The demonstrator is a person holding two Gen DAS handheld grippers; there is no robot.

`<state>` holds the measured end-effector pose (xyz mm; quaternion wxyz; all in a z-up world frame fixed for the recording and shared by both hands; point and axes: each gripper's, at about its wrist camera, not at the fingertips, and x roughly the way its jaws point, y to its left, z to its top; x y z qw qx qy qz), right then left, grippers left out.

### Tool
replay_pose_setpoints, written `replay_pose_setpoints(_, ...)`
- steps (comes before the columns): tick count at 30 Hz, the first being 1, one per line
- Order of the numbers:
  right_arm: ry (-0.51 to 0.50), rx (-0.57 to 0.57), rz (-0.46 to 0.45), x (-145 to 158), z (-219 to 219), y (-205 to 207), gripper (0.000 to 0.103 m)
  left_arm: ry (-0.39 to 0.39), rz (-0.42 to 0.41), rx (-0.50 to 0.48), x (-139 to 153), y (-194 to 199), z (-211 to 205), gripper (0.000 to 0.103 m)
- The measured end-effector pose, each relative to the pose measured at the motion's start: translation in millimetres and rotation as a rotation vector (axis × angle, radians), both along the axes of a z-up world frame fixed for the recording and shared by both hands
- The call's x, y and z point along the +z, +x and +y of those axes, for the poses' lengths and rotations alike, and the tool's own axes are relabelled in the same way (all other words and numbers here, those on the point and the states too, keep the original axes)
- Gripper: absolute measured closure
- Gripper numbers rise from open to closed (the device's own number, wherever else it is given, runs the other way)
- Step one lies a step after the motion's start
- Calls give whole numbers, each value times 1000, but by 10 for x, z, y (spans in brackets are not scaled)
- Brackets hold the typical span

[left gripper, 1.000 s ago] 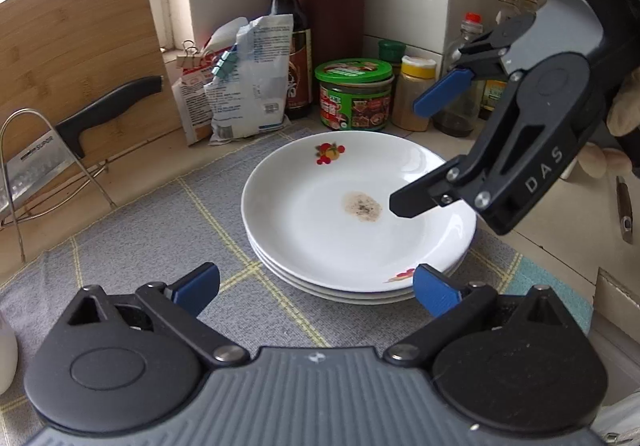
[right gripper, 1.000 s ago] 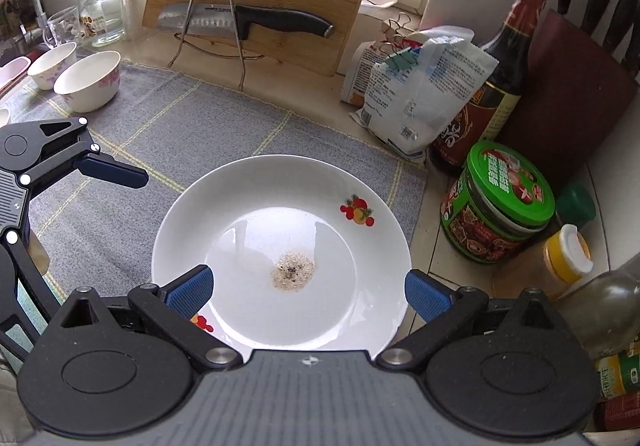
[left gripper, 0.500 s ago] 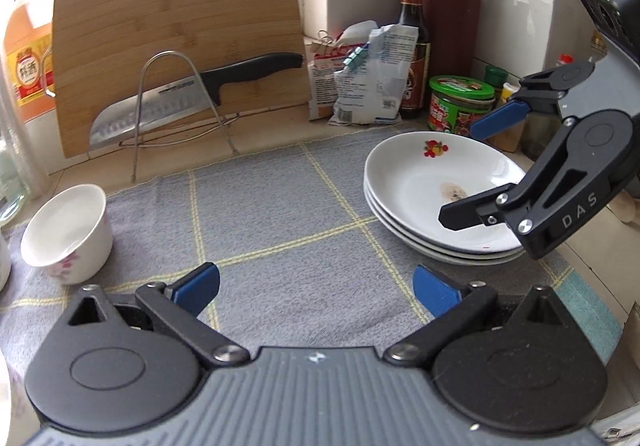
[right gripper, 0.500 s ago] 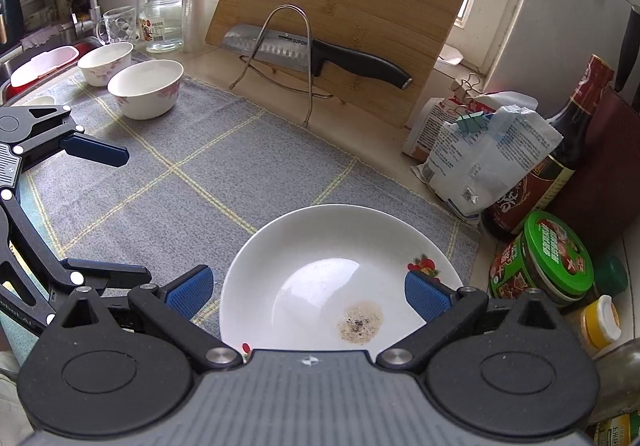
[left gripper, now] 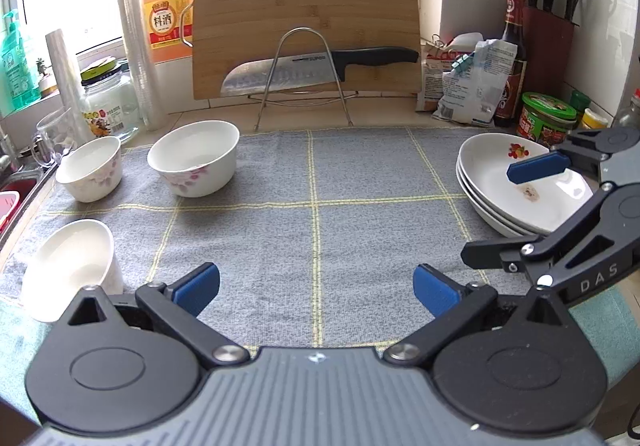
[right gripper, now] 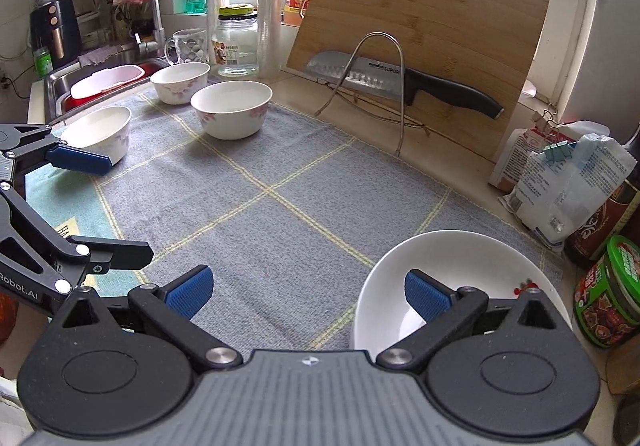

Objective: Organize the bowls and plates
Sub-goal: 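Withdraw the right gripper from the stack while the left gripper reaches toward a white bowl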

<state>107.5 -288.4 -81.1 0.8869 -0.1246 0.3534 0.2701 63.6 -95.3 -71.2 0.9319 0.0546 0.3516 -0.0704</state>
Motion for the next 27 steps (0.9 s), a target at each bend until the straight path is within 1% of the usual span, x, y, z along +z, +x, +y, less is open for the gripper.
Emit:
replay_pose_setpoints(2, 14, 14, 5, -19, 71, -61, 0, 8, -3, 15, 21, -15, 61, 1)
replay_pose_setpoints(7, 45, 34, -4, -29, 218, -185, 0, -12, -12, 14, 53, -41, 278, 1)
replay_pose_setpoints(13, 74, -1, -39, -13, 486, -272, 0, -34, -4, -11, 77, -61, 669, 1)
replay_pose_setpoints(16, 67, -8, -10, 2, 722, -254, 0, -43, 3, -11, 103, -50, 935, 1)
replay_pose_setpoints(20, 34, 6, -3, -13, 1125, -256, 0, -24, -4, -9, 142, -2, 1317, 1)
replay_pose_setpoints(27, 38, 39, 23, -85, 1787, -267, 0, -16, 18, -9, 116, 138, 1939, 1)
